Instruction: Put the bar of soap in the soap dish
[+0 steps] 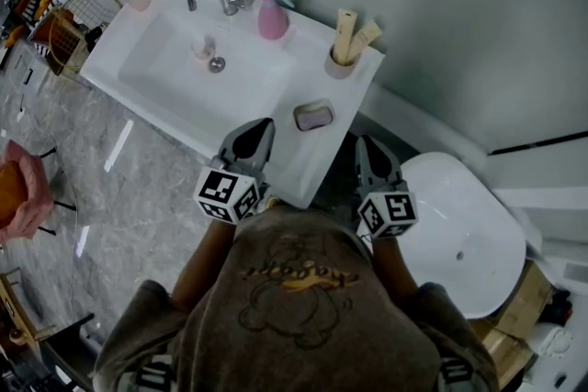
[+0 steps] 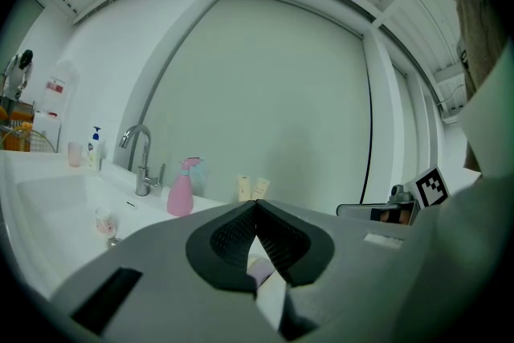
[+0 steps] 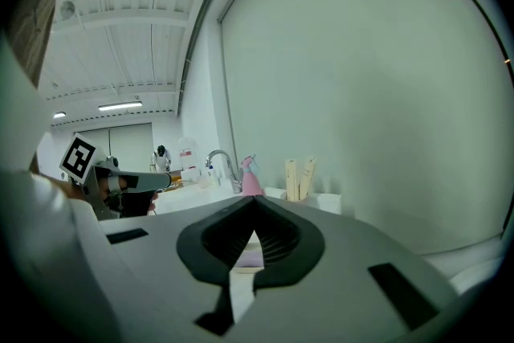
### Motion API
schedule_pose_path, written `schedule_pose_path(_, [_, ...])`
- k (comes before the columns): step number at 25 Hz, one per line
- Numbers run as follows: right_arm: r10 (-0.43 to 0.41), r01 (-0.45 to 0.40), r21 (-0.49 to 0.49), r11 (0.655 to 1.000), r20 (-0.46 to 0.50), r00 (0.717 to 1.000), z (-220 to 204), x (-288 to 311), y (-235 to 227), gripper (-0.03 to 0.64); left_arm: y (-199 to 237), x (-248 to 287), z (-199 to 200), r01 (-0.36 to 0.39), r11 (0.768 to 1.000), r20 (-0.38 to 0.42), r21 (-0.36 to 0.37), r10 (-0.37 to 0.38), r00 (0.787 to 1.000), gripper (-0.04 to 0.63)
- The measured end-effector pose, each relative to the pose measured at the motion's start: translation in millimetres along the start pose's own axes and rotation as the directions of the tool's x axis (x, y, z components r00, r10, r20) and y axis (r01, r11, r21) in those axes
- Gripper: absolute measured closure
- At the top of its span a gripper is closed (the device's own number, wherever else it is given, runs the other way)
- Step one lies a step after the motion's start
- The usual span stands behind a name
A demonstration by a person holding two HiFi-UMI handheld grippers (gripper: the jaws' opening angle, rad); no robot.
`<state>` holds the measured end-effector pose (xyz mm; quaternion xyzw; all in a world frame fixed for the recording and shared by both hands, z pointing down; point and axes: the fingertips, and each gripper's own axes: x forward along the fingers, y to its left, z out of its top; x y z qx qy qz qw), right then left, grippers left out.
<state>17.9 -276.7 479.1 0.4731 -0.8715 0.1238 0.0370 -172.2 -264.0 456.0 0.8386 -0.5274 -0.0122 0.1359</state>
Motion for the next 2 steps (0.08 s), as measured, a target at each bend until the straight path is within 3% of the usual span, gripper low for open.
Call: schedule_pose_path(2, [0.001, -0.001, 0.005, 1.0, 0.005, 1.0, 0.1, -0.5, 0.5, 0.617, 0.5, -1.2, -0.6, -0.003, 1.0, 0.001, -0.004, 0.003, 1.0, 0.591])
